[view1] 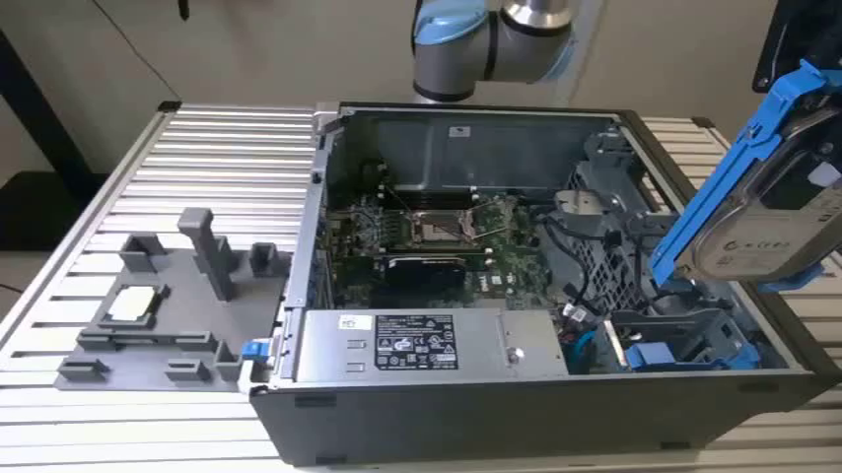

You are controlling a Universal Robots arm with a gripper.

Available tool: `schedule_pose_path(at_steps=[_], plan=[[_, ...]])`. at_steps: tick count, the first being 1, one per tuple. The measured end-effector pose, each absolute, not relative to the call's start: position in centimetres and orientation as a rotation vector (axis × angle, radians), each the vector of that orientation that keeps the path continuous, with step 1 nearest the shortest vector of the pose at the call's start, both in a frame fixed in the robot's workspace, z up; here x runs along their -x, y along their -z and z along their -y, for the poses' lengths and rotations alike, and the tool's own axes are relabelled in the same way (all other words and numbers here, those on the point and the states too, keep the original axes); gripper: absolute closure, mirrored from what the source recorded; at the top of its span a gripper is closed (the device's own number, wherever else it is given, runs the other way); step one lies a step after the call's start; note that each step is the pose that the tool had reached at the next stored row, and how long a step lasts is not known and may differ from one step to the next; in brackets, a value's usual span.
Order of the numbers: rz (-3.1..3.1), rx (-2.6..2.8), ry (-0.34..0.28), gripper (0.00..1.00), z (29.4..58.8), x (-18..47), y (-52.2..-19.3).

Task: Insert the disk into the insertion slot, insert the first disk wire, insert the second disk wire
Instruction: 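Insert the disk into the insertion slot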

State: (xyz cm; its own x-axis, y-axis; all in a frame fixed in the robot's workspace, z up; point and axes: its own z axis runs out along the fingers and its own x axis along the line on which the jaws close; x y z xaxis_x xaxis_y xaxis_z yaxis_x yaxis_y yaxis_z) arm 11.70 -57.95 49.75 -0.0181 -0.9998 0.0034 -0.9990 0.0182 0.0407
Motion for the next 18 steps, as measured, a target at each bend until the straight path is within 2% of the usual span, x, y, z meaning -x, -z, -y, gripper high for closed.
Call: schedule_pose_path(at_steps=[18], plan=[[2.219, -2.179, 0.042, 0.67, 57.96, -11.70, -48.90]])
